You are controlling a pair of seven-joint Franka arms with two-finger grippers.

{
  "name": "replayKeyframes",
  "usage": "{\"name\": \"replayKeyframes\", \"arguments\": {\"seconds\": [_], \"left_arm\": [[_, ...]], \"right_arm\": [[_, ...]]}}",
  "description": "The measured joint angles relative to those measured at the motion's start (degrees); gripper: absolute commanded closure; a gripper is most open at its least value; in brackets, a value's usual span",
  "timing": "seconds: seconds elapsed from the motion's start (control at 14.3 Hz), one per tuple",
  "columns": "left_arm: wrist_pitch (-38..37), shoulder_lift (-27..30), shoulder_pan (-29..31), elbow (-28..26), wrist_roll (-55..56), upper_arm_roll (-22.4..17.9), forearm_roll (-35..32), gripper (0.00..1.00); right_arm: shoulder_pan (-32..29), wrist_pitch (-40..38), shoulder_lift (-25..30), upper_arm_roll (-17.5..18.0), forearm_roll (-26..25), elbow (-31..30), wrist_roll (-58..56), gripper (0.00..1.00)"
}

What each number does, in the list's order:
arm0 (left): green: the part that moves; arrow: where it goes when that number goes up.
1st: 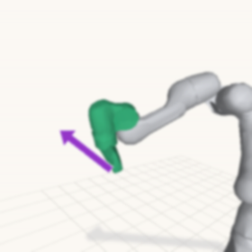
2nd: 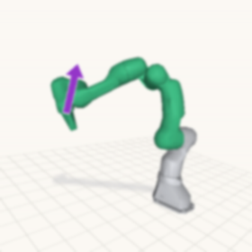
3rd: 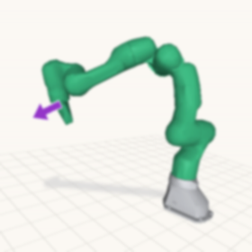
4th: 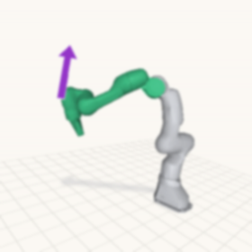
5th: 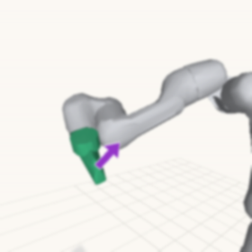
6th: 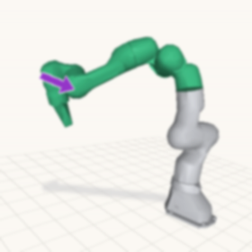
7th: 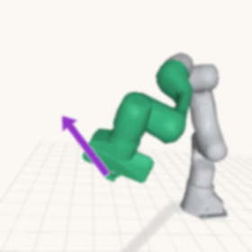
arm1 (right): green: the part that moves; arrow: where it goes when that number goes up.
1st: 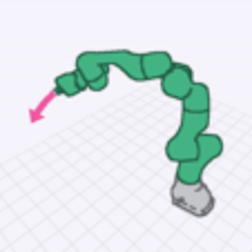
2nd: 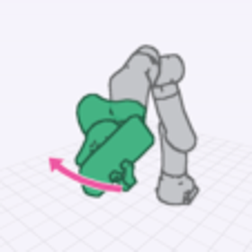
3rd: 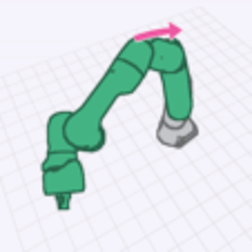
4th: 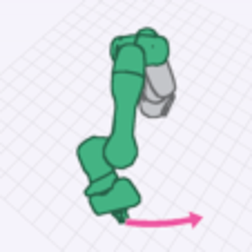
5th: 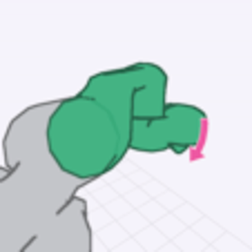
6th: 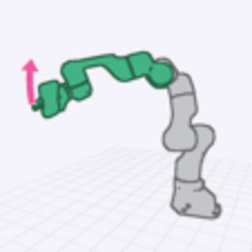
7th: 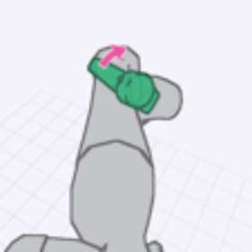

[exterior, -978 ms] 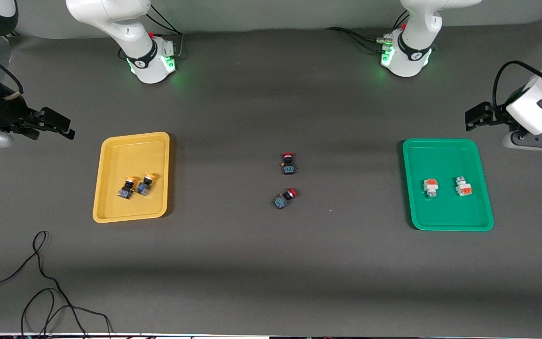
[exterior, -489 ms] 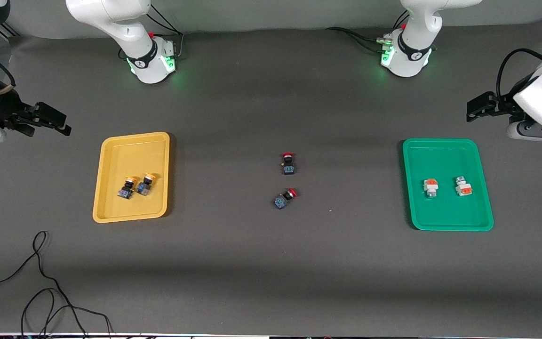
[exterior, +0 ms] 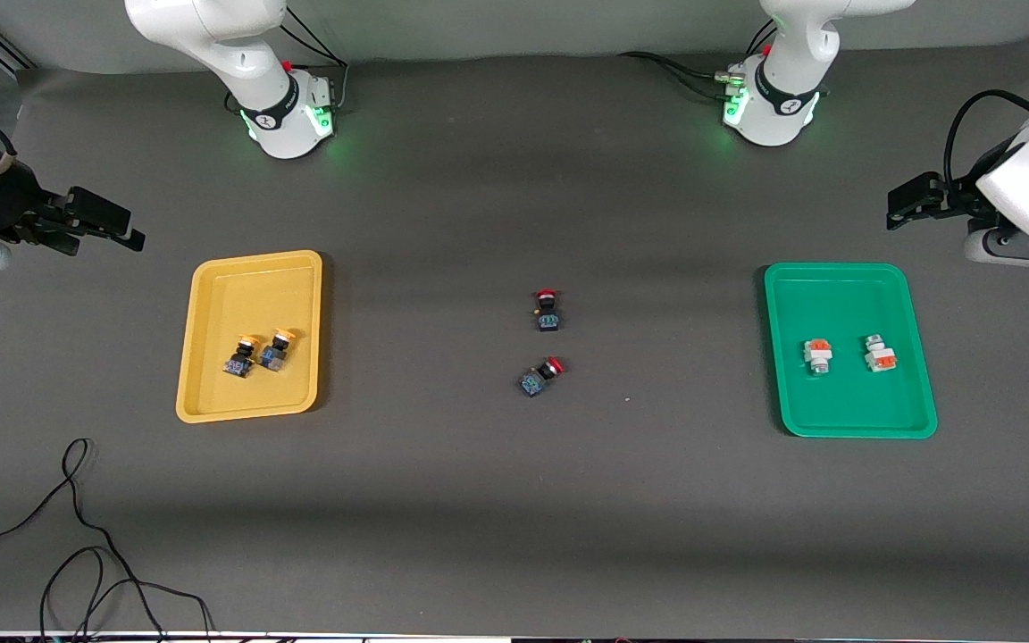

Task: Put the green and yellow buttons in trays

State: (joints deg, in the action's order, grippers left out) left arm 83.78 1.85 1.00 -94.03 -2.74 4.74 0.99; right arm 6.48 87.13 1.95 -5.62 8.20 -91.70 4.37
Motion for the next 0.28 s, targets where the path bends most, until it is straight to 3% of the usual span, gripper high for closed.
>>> {"name": "replayKeyframes", "arguments": {"seconds": [0.28], "left_arm": [[0.0,0.0,0.0,0.03,-0.02,-0.03,-0.05,0.0]], "right_arm": [[-0.04,-1.09,-0.7,-0.03,-1.01,0.39,0.0,0.0]]}}
